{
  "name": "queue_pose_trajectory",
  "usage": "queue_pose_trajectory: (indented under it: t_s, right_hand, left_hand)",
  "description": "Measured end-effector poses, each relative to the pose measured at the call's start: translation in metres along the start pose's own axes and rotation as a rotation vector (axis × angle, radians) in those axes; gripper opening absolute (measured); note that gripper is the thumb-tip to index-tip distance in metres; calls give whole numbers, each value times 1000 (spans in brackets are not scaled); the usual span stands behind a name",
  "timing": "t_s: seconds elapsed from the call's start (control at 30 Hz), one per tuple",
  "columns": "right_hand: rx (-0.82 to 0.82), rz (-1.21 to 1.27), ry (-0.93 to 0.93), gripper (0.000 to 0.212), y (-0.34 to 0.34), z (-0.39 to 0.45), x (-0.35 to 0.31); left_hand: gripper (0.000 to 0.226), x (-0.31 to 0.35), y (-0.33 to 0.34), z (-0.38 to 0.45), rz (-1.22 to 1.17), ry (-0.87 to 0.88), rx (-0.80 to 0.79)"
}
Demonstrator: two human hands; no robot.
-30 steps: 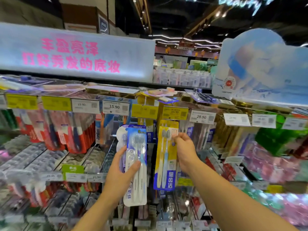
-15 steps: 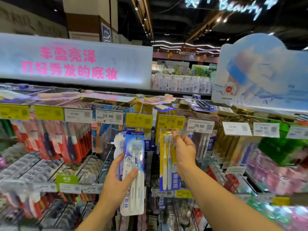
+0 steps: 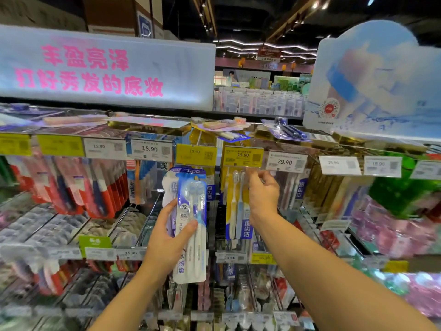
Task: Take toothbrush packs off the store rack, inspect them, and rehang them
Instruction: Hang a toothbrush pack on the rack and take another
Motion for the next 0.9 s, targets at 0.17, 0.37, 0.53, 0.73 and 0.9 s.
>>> queue_pose_trajectory:
  t_s: [0.17, 0.37, 0.53, 0.73, 0.9]
  right_hand:
    - [-24, -6, -37, 28, 5, 0, -1]
    - [43, 31, -7, 15, 7, 7, 0]
    - [12, -43, -4, 10, 4, 19, 9]
    - [64, -86, 84, 18, 5, 39, 10]
    - [105, -82, 75, 12, 12, 47, 10]
  left_hand:
    - [60, -3, 1, 1, -21, -8, -5]
    - [60, -3, 0, 3, -33, -4, -15]
    - [61, -3, -1, 6, -42, 3, -13]
    - [60, -1, 5, 14, -69, 13, -20]
    - [57, -2, 15, 23, -82, 21, -24]
Point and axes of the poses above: each hand's wrist, its own z-axis towards the middle knuckle, its own y-axis out of the palm, x = y × z, the point moved 2 cm from there along z, towards the middle knuckle, and after that the axes turned 15 degrees about -x, right-handed, at the moved point
